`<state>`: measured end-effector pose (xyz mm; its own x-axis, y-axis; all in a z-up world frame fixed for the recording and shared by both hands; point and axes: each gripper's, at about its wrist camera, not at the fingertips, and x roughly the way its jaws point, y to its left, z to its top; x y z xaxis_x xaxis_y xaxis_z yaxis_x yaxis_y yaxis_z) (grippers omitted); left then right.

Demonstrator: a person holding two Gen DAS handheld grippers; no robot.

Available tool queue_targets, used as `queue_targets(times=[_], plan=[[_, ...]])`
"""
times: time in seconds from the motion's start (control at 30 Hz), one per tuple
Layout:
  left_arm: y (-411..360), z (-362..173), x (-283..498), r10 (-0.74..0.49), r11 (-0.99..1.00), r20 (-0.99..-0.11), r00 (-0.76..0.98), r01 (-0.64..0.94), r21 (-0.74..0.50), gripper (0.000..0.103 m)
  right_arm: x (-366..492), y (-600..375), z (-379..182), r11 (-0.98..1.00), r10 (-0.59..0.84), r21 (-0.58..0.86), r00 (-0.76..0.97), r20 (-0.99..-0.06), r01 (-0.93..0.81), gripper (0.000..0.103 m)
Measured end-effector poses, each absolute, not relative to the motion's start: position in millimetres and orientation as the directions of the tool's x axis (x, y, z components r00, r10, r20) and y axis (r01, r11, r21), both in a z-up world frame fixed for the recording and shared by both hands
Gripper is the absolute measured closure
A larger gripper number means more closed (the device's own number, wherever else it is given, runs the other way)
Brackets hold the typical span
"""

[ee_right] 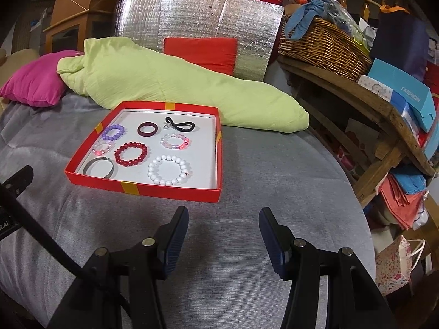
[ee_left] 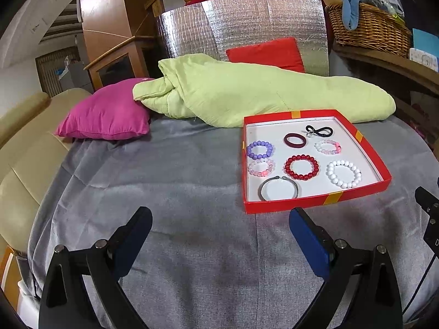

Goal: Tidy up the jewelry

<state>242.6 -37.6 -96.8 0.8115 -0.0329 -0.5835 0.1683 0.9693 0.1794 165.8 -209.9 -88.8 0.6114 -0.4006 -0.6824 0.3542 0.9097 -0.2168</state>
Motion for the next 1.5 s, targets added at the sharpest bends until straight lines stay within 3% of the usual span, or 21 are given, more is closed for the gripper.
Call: queue_targets(times=[1.07,1.5], plan=[[-25.5,-92.1,240.7,-0.007,0.974,-0.573,0.820,0.135,0.182,0.003,169.1,-208.0,-88.9,0.914,-0.379,-0.172,0.617,-0.690,0.369,0.045],[-29.1,-94.2,239.3,-0.020,0.970,-0.582,0.813,0.157,0.186,0.003,167.6,-217.6,-90.3,0.938,-0.238,0.001,0.648,-0.723,0.346,0.044]])
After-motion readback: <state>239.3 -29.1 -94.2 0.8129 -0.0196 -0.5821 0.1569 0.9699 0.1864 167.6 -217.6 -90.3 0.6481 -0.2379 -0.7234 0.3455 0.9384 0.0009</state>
